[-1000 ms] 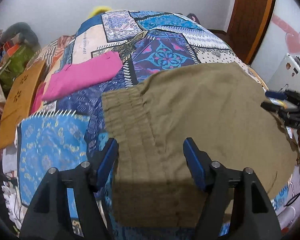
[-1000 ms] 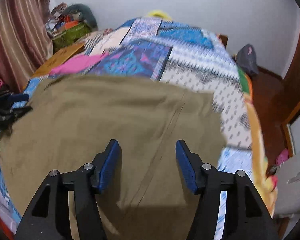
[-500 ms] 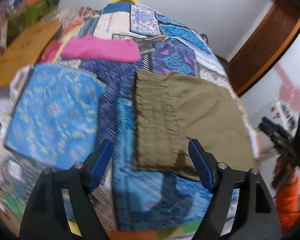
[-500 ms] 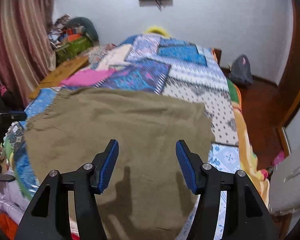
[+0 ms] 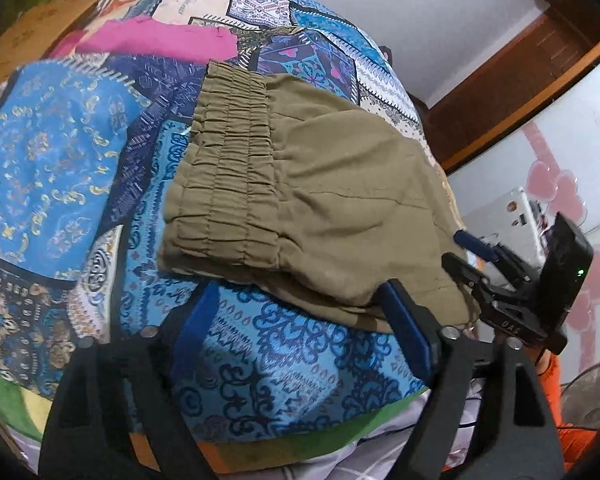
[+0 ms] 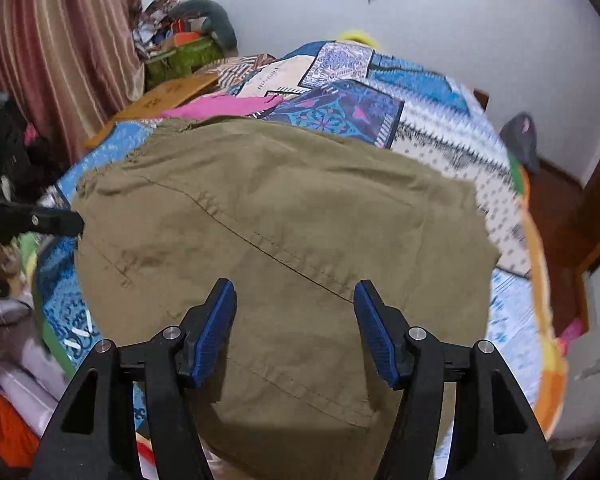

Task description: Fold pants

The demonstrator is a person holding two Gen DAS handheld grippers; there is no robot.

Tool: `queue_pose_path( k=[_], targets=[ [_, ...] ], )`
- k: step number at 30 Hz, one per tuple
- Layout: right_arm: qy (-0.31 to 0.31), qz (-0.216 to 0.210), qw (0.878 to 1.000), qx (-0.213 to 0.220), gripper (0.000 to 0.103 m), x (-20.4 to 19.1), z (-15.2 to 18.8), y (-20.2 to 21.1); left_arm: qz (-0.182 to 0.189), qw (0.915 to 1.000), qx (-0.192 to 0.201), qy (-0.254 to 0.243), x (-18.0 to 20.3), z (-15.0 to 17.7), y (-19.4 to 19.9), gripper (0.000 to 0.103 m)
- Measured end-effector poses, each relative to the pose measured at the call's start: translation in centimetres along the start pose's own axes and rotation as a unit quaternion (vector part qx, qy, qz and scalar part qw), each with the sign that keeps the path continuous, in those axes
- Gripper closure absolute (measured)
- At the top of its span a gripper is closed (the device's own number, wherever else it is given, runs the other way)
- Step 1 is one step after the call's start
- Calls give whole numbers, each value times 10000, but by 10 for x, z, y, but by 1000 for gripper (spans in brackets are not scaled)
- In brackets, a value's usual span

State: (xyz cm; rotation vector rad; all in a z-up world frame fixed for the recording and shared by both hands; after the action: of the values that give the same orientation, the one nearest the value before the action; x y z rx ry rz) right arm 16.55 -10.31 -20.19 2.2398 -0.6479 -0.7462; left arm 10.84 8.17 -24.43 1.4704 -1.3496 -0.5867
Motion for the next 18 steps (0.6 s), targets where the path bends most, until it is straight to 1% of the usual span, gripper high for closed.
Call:
queue_pose_path(
  k=[2,4,8,12,15,16,17,18],
  targets=[
    [48,12,10000,-11,45,-2,0,-1,95,9999,-12,116,0,-3,-4,12],
    [109,34,9999,-17,45,-5,0,-2,135,9997,-13,191,0,-7,-8,11],
    [56,-106,9999,-10,45,-1,1,-4,166,9992,-37,363,-2,-19,-18,10],
    [35,-181,9998,36,45,-2,3,-3,18,9990,-52,451,-1,-34,-27,11],
    [18,-192,9998,53,45,-2,3,-3,-157,9988,-20,466,-2,-44,-30,23],
    [6,-193,9998,55,44,-2,2,-3,-255,9986,-2,454,-2,-47,-31,31],
    [-14,-203,9998,52,44,-2,2,-3,-354,9985,42,419,-1,-49,-30,36],
    [-41,-221,9997,38,44,-1,2,-3,-453,9982,140,374,1,-50,-29,39]
  ],
)
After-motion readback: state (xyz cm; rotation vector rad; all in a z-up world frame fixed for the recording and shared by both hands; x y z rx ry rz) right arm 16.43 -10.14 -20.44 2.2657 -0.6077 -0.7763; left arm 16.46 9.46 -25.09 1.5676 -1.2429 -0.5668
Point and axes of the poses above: each gripper's, at about its wrist camera, not at the fingertips, and y roughly against the way its jaws point, x to its right, z to its underside, the point moved 2 cm from there along -y, roughly the way its jaws point, and after that the axes turned 14 degrees about -z, right-handed, at the moved point
